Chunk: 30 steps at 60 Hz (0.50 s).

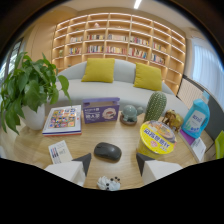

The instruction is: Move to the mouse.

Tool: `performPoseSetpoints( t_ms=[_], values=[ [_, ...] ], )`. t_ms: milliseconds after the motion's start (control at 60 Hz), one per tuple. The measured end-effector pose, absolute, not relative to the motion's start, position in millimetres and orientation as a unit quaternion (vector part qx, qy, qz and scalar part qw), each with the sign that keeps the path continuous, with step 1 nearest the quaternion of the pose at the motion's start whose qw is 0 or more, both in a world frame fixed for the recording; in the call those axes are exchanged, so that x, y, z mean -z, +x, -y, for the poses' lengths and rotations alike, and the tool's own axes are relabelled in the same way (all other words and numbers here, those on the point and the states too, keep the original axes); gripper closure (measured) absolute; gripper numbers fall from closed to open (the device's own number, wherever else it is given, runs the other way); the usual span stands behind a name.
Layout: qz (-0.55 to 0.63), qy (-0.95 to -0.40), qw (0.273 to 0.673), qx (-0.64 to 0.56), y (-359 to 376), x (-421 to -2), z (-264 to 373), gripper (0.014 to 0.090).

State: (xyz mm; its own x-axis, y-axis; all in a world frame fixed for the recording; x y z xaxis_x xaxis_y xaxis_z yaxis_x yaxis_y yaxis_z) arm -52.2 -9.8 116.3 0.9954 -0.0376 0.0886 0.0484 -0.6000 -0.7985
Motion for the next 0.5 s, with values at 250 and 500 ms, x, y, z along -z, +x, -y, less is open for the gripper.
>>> performPoseSetpoints(
  t_ms=[250, 500],
  values=[
    [0.004, -0.905, 0.424, 0.036, -52, -86, -25, 0.0193],
    [0.003, -0.911, 0.412, 0.030, -52, -72, -32, 0.0190]
  ],
)
